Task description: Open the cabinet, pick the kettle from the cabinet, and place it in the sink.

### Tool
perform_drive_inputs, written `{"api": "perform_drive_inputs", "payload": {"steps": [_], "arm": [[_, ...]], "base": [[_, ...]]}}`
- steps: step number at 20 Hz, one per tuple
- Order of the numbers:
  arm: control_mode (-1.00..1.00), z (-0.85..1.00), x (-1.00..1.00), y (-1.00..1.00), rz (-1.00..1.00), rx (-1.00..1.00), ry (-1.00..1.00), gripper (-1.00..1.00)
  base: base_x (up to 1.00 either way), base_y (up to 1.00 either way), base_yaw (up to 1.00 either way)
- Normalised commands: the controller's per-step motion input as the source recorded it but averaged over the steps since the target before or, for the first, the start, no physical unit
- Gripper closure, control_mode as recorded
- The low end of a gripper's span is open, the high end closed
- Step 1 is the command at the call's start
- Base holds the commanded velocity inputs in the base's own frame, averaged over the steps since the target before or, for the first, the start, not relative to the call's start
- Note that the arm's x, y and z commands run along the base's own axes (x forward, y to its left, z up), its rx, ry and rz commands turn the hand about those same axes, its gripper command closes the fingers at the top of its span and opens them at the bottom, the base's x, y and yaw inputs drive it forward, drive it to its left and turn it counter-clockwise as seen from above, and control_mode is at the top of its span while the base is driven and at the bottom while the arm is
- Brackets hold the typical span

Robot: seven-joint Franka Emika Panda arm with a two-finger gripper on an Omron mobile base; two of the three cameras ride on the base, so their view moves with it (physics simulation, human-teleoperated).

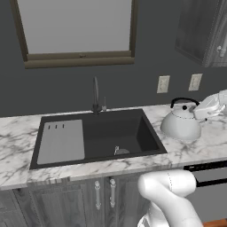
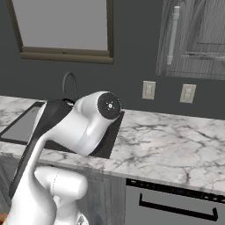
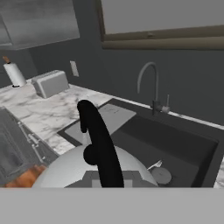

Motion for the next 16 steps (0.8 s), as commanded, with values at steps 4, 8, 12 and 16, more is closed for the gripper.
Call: {"api": "perform_drive_inputs", "payload": {"steps": [4,8,12,16], "arm": [[-1.0,0.0,0.29,0.15,-0.05,-0.11,0.16,1.0],[-1.0,-0.01,0.23,0.12,0.0,-0.08,0.09,1.0],[-1.0,-0.11,0.16,0.11,0.0,-0.02,0.01,1.0],[-1.0,-0.2,0.15,0.13,0.0,0.0,-0.07,1.0]], "base": [[0.0,0.0,0.0],[0.0,0.0,0.0],[0.0,0.0,0.0],[0.0,0.0,0.0]]}}
